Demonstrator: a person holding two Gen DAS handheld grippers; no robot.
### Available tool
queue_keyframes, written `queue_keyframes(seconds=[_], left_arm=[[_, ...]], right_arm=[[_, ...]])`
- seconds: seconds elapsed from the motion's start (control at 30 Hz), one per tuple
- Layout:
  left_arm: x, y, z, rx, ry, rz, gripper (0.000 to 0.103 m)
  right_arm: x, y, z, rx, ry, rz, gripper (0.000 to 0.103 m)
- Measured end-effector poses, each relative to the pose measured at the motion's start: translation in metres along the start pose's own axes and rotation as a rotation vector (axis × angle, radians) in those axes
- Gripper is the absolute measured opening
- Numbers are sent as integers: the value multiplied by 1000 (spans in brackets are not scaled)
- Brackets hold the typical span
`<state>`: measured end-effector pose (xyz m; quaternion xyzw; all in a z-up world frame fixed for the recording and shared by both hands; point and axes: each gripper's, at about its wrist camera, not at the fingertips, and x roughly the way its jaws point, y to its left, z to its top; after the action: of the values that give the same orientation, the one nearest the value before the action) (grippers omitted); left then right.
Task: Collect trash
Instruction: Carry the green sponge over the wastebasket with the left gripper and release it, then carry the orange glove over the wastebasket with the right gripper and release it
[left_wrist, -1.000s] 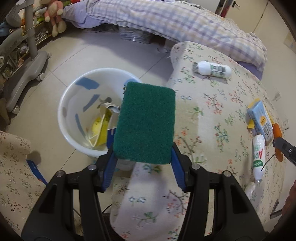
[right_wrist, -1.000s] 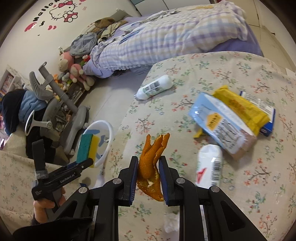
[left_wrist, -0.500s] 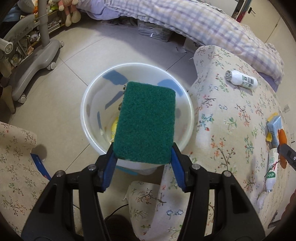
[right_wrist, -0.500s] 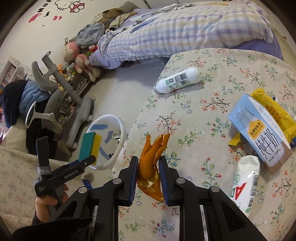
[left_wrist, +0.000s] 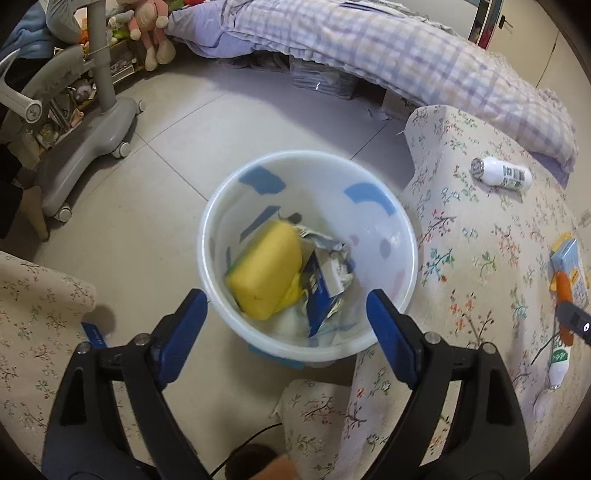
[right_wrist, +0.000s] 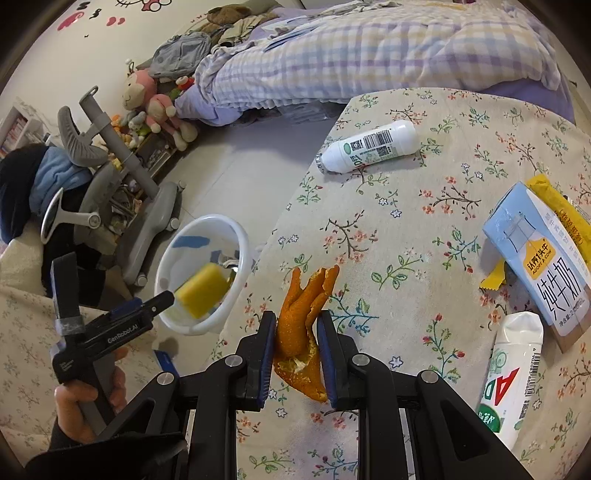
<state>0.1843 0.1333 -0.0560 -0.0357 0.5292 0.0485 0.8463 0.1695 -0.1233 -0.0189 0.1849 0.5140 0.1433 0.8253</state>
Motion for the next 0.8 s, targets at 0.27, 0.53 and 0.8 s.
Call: queue_keyframes(seconds=[0.27,0.53,0.8], left_arm=[[-1,2,-12,30,46,34,88],[-10,11,-17,31,53,29,88],[-15,37,-18,-19,66,68,90]], right_arm=[[4,5,0,-8,5,0,23],[14,21,1,-27,10,2,23],[34,40,8,-47,24,50,24]])
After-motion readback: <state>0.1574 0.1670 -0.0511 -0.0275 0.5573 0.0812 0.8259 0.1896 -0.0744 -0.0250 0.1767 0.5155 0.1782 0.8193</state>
